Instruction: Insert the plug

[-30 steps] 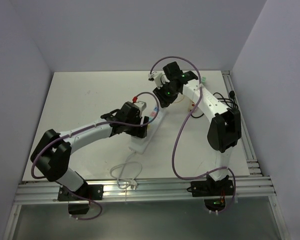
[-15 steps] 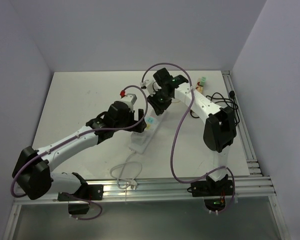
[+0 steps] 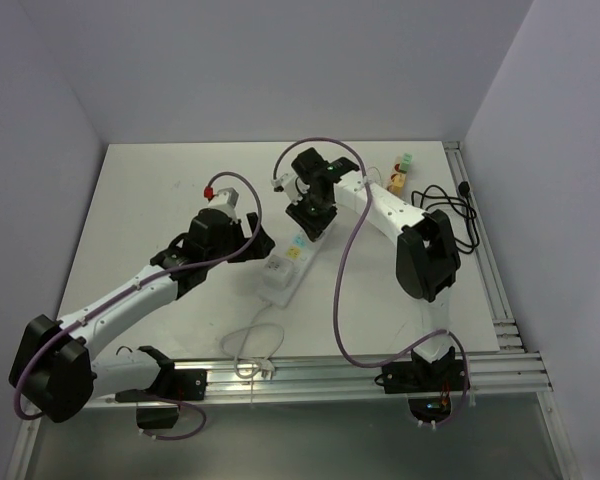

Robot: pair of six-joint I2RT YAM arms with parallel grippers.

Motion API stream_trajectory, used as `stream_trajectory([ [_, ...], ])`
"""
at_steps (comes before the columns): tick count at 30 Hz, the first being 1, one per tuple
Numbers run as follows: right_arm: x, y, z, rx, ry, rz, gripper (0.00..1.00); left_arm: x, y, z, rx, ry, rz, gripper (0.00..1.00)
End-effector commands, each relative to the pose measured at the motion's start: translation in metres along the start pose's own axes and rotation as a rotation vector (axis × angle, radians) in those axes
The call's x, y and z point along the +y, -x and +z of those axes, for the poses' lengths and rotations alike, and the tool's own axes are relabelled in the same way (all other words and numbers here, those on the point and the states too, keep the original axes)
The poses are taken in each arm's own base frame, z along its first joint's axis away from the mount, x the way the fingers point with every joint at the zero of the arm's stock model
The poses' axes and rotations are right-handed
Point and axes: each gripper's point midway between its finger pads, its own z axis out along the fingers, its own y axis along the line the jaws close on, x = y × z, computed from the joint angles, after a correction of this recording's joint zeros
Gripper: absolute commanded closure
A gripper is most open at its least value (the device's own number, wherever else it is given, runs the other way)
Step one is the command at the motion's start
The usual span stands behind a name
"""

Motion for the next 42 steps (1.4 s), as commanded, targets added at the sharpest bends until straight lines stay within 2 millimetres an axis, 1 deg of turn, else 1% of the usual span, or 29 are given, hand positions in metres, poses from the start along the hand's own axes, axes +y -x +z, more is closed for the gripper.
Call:
stream_trajectory([
  [1, 0.000, 0.005, -0.004, 0.015, -0.032, -0.002, 1.00, -0.018, 0.005, 0.002, -0.008, -0.090, -0.015, 0.05],
  [6, -0.001, 0.006, 0.000, 0.019, -0.039, -0.007, 1.00, -0.020, 0.001, 0.004, 0.003, -0.109, -0.001, 0.06],
  [8, -0.002, 0.007, 0.003, 0.022, -0.043, -0.007, 1.00, -0.019, 0.003, 0.003, -0.006, -0.105, 0.002, 0.06],
  [12, -0.002, 0.014, 0.002, 0.005, -0.043, -0.011, 1.00, -0.020, 0.003, 0.003, -0.006, -0.110, 0.011, 0.06],
  [14, -0.003, 0.015, 0.002, 0.005, -0.045, -0.016, 1.00, -0.021, 0.000, 0.005, 0.005, -0.118, 0.011, 0.06],
  [19, -0.001, 0.019, 0.005, -0.005, -0.040, -0.025, 1.00, -0.019, -0.002, 0.008, 0.008, -0.114, 0.007, 0.07],
  [27, 0.007, 0.018, 0.010, 0.003, -0.005, -0.042, 1.00, -0.017, -0.003, 0.008, 0.008, -0.104, 0.015, 0.07],
  [32, 0.008, 0.018, 0.012, 0.014, -0.004, -0.049, 1.00, -0.018, -0.004, 0.009, 0.014, -0.110, 0.015, 0.07],
  [36, 0.006, 0.013, 0.017, 0.042, -0.010, -0.062, 1.00, -0.020, -0.006, 0.010, 0.029, -0.127, 0.023, 0.07],
  [39, 0.009, 0.015, 0.018, 0.033, 0.013, -0.082, 1.00, -0.021, -0.008, 0.011, 0.036, -0.133, 0.027, 0.07],
  [40, 0.008, 0.018, 0.016, 0.016, 0.003, -0.086, 1.00, -0.021, -0.008, 0.010, 0.038, -0.135, 0.028, 0.07],
  [42, 0.007, 0.019, 0.016, 0.011, 0.001, -0.096, 1.00, -0.023, -0.009, 0.011, 0.044, -0.142, 0.037, 0.07],
])
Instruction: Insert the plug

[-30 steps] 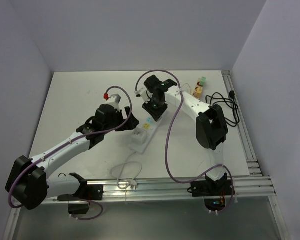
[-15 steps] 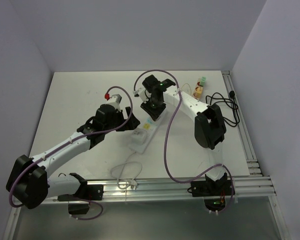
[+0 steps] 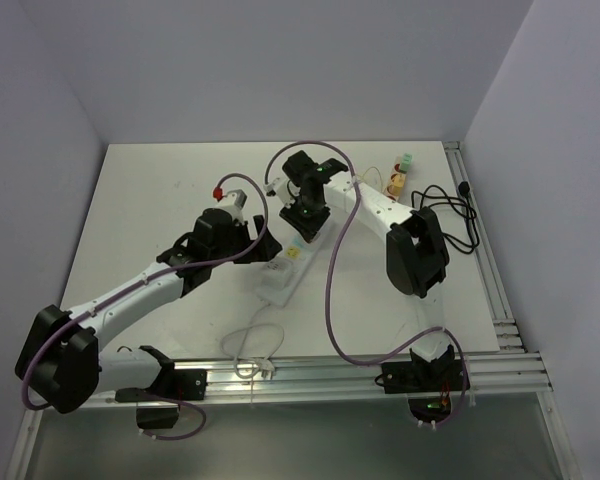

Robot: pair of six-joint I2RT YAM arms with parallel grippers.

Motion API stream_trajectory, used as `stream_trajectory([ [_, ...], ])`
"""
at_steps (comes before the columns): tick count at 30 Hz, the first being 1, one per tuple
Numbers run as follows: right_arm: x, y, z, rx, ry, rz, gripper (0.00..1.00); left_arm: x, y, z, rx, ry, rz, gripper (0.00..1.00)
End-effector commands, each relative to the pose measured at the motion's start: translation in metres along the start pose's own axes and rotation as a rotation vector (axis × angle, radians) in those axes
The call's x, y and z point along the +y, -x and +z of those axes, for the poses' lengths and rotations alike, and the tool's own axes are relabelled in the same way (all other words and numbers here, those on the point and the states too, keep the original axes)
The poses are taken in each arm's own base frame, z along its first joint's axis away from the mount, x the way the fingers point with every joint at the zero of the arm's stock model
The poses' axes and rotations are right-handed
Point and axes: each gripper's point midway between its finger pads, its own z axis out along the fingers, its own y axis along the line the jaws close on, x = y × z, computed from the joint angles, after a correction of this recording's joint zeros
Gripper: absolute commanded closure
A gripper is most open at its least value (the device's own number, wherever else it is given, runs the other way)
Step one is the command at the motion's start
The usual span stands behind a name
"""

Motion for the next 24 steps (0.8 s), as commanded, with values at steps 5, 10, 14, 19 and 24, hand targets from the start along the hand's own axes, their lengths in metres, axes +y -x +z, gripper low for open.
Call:
stream_trajectory([
  [5, -0.005, 0.014, -0.007, 0.012, -0.022, -0.042, 1.00, -0.007, -0.003, 0.002, 0.014, -0.055, 0.045, 0.07],
  [10, -0.004, 0.006, 0.001, 0.098, -0.026, -0.048, 1.00, -0.010, -0.020, 0.012, 0.064, -0.086, 0.072, 0.09],
  [14, -0.002, 0.001, 0.004, 0.136, -0.037, -0.064, 0.98, -0.004, -0.031, 0.018, 0.099, 0.011, 0.134, 0.08],
  [19, -0.003, -0.004, 0.004, 0.166, -0.041, -0.077, 0.97, -0.008, -0.041, 0.023, 0.140, 0.041, 0.200, 0.09],
  [24, -0.001, -0.015, 0.010, 0.272, -0.037, -0.122, 0.98, -0.015, -0.048, 0.028, 0.152, 0.022, 0.249, 0.12],
])
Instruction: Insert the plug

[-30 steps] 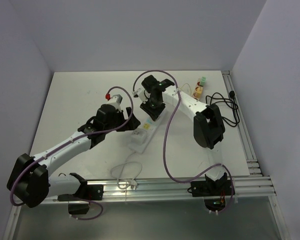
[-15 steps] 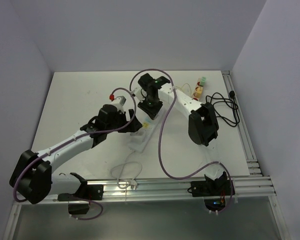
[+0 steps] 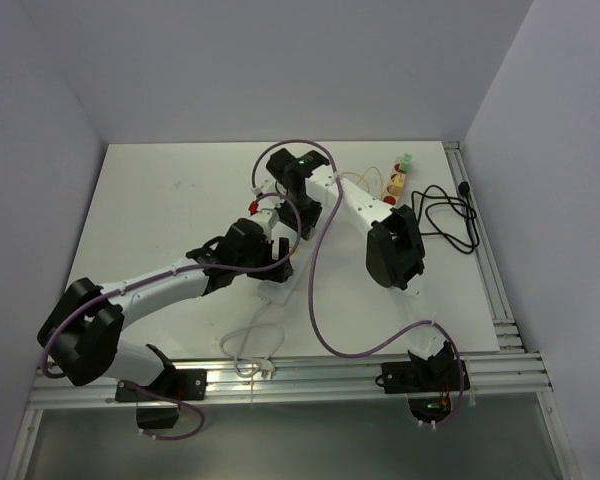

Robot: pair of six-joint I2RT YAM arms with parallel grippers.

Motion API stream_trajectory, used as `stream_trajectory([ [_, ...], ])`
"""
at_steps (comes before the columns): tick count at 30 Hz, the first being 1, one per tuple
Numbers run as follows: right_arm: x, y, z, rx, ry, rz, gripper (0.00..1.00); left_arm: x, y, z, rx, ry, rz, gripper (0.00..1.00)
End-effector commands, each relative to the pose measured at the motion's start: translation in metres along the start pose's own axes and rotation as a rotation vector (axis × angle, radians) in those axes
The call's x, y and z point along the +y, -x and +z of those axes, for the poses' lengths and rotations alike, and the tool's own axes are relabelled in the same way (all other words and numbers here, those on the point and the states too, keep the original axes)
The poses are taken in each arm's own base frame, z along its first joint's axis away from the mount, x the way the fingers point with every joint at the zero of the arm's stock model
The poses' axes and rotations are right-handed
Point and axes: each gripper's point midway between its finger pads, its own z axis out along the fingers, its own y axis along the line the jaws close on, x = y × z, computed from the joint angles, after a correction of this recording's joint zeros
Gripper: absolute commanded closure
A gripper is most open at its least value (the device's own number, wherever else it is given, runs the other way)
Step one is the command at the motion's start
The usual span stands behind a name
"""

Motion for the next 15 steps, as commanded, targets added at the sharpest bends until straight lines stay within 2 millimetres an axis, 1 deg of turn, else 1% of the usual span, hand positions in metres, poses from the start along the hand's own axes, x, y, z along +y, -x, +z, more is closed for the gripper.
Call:
stream_trajectory([
  [1, 0.002, -0.020, 0.008, 0.155, -0.004, -0.049, 0.98, -0.010, 0.016, 0.002, -0.047, -0.021, 0.066, 0.12],
  [3, 0.003, -0.020, 0.010, 0.156, 0.001, -0.063, 0.98, -0.014, 0.013, 0.003, -0.038, -0.045, 0.073, 0.14],
  [6, 0.003, -0.021, 0.012, 0.166, -0.003, -0.067, 0.98, -0.014, 0.010, 0.005, -0.038, -0.053, 0.085, 0.16],
  [9, 0.010, -0.030, 0.017, 0.199, 0.043, -0.098, 0.96, -0.016, 0.008, 0.005, -0.039, -0.072, 0.100, 0.16],
  [10, 0.013, -0.036, 0.022, 0.224, 0.063, -0.116, 0.96, -0.018, 0.008, 0.006, -0.042, -0.088, 0.105, 0.16],
  [11, 0.013, -0.039, 0.026, 0.240, 0.065, -0.120, 0.96, -0.017, 0.006, 0.007, -0.036, -0.089, 0.105, 0.16],
  [14, 0.013, -0.042, 0.035, 0.266, 0.061, -0.117, 0.97, -0.019, 0.004, 0.008, -0.032, -0.098, 0.114, 0.16],
  [15, 0.012, -0.040, 0.036, 0.264, 0.053, -0.119, 0.97, -0.019, 0.005, 0.008, -0.034, -0.101, 0.114, 0.16],
])
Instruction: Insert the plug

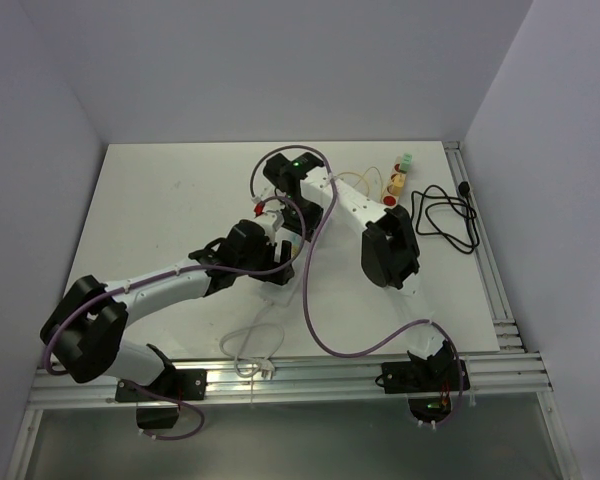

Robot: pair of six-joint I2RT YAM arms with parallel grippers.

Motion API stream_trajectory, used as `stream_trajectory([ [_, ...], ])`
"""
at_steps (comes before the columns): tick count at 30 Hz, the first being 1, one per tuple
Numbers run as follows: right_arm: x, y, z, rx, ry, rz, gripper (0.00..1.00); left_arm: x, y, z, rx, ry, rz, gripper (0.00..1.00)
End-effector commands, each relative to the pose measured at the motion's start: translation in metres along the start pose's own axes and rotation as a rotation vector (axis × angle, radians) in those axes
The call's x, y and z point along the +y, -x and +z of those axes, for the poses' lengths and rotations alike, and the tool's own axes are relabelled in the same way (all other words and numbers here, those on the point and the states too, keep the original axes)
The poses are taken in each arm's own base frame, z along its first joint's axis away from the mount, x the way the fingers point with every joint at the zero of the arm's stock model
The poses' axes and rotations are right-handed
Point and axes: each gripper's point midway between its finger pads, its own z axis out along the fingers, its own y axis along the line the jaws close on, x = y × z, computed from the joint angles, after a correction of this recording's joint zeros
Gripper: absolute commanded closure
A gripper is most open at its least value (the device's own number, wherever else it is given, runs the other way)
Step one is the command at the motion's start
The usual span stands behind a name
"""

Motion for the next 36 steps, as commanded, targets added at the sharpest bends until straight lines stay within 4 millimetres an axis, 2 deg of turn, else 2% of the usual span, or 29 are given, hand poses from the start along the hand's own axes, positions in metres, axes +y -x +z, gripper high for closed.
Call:
stream_trajectory([
  [1, 0.013, -0.019, 0.033, 0.139, 0.064, -0.047, 0.98, -0.016, 0.009, 0.003, -0.035, -0.074, 0.033, 0.16],
  [12, -0.005, 0.010, 0.003, -0.005, -0.014, -0.056, 0.99, -0.016, 0.009, 0.007, -0.014, -0.038, 0.069, 0.21],
  [24, -0.008, 0.020, 0.001, -0.021, -0.032, -0.087, 0.99, -0.021, 0.003, 0.019, 0.013, 0.028, 0.143, 0.24],
  [28, -0.009, 0.024, -0.004, -0.041, -0.049, -0.097, 0.99, -0.017, -0.003, 0.025, 0.037, 0.098, 0.189, 0.32],
  [36, -0.016, 0.031, -0.008, -0.061, -0.084, -0.115, 0.99, -0.020, -0.013, 0.025, 0.049, 0.102, 0.217, 0.43],
])
